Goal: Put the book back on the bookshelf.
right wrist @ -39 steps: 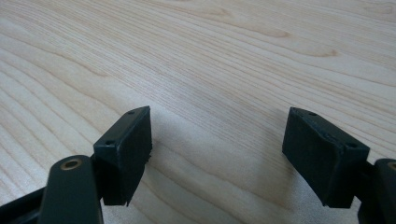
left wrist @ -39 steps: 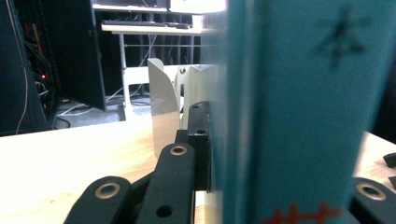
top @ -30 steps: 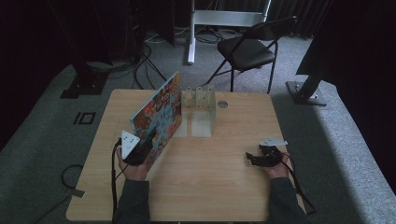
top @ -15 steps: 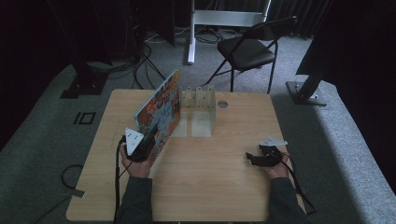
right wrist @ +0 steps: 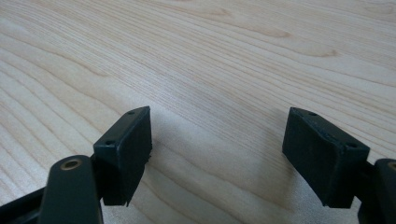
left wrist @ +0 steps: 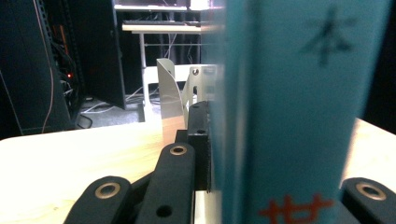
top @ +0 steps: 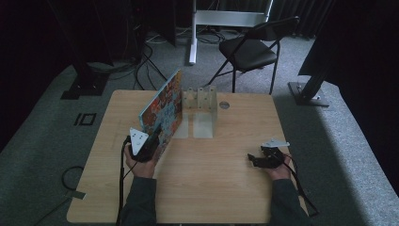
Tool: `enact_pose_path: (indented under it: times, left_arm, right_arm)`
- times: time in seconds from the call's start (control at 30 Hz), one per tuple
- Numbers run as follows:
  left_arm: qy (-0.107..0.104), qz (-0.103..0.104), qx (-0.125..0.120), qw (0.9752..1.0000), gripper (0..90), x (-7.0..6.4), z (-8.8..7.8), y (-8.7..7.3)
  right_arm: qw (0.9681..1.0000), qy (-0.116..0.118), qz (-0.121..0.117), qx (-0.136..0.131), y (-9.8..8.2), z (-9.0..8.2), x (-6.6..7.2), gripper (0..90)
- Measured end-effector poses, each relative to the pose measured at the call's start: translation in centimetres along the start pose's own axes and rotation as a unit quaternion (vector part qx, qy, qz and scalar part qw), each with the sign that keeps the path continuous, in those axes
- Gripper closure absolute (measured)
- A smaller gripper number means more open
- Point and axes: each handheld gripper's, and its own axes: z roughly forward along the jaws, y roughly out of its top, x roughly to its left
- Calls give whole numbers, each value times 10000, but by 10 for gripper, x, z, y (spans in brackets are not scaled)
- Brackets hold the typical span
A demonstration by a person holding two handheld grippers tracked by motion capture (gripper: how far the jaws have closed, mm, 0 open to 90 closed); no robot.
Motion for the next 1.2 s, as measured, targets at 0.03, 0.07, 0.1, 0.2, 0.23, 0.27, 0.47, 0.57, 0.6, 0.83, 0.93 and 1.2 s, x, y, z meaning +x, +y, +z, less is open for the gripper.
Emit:
enact_pose_path:
  times: [0.03, 0.07, 0.1, 0.2, 0.23, 0.27, 0.47, 0.57, 0.6, 0.83, 0.93, 1.2]
  left_arm:
    - [0, 9, 1, 10000, 810, 0, 0, 0]
    - [-3, 9, 0, 10000, 810, 0, 0, 0]
    - [-3, 9, 0, 10000, 809, 0, 0, 0]
    - [35, -9, -7, 10000, 810, 0, 1, 0]
    - [59, -18, -6, 10000, 809, 0, 1, 0]
    - [73, -38, -4, 10000, 810, 0, 2, 0]
    - [143, -51, 5, 9999, 809, 1, 3, -1]
    - [193, -43, -4, 9998, 809, 0, 4, -1]
    - [207, -46, -4, 9998, 809, 0, 4, -1]
    - [297, -44, -1, 9995, 809, -1, 6, -3]
    - [343, -10, 13, 9994, 809, -2, 7, -4]
    - [438, 48, -3, 9990, 809, -5, 10, -5]
  right_arm:
    - [10000, 1, -4, 2, 0, 0, 0, 237]
    - [10000, 1, -5, 1, 0, 0, 0, 237]
    - [10000, 1, -5, 1, 0, 0, 0, 237]
    - [10000, 7, -5, 2, 0, 0, 0, 237]
    - [10000, 5, -6, 3, 0, 0, 0, 237]
    - [10000, 7, -6, 2, 0, 0, 0, 237]
    - [10000, 12, -11, 3, 0, 0, 0, 237]
    - [10000, 12, -15, 1, 0, 0, 0, 237]
    - [10000, 12, -15, 1, 0, 0, 0, 237]
    - [10000, 14, -18, 1, 0, 0, 0, 237]
    - [10000, 14, -16, 1, 0, 0, 0, 238]
    - [10000, 16, -20, 2, 0, 0, 0, 237]
